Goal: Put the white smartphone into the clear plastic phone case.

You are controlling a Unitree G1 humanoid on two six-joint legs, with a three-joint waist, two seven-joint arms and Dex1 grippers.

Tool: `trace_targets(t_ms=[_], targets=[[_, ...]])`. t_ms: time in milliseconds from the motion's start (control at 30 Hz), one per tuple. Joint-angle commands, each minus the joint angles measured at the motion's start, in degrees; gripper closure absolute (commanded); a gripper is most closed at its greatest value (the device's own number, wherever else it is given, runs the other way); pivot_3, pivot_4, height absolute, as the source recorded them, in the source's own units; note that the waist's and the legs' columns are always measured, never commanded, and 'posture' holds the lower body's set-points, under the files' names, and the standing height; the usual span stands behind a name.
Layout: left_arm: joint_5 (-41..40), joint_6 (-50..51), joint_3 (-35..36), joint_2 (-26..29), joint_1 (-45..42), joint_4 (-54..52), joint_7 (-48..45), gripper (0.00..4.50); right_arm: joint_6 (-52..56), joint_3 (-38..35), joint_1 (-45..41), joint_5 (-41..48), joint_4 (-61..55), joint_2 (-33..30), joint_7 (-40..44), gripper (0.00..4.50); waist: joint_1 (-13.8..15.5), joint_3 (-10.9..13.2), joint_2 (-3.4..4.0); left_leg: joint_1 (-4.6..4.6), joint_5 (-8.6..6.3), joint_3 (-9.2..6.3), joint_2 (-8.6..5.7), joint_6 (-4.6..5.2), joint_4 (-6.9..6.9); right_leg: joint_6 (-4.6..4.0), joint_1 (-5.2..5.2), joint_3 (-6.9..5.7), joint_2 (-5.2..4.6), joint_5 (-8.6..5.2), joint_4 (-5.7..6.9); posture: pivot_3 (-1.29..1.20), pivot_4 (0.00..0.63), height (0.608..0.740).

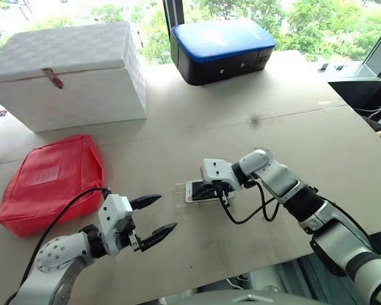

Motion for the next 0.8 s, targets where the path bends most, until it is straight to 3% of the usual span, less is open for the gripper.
trace_targets(t_ms=[33,400,533,667,800], targets=[[-0.24,-0.6,-0.46,-0.08,-0.52,-0.45,-0.38,0.0,0.1,3.5,1.53,-4.93,5.71,-1.15,-0.27,4.48,0.08,-0.04,0.04,0.01,0.0,-0.02,0.0,0.0,0.0,0.0,0.01,-0.01,0.0,0.0,0.0,0.0,0.15,0.74],[0.1,-0.56,-1.24,0.52,-2.38,0.94,-1.01,0.0,-3.27,4.07,2.43,-5.92,11.13,0.14,0.63,4.48,0.06,-0.42,0.29,0.6,-0.14,0.0,0.02,-0.23,-0.06,0.0,0.51,0.02,-0.04,-0.01,0.03,0.0,0.15,0.74],[0.87,0.16,-1.59,0.92,-3.08,1.57,-0.4,0.0,1.58,-4.38,3.03,3.38,3.25,1.33,1.66,4.48,0.15,-0.49,0.28,0.59,-0.16,-0.04,0.05,-0.26,-0.07,0.0,0.5,-0.03,-0.04,-0.02,0.06,0.0,0.15,0.74],[1.69,1.02,-2.58,1.15,-4.94,3.28,-0.08,0.0,7.2,-9.64,4.12,7.96,-8.21,-2.12,1.27,4.48,0.21,-0.3,0.27,0.29,-0.15,-0.02,0.04,-0.25,-0.06,0.0,0.3,-0.02,-0.06,-0.01,-0.05,0.0,0.15,0.74],[2.36,2.07,-4.15,1.78,-7.76,5.14,-0.68,1.17,12.97,-13.72,6.79,9.96,-19.67,-7.34,-1.56,4.5,0.19,-0.27,0.23,-0.38,0.15,-0.01,0.02,-0.29,-0.04,0.18,-0.18,-0.04,-0.05,0.12,-0.08,0.0,0.15,0.74]])
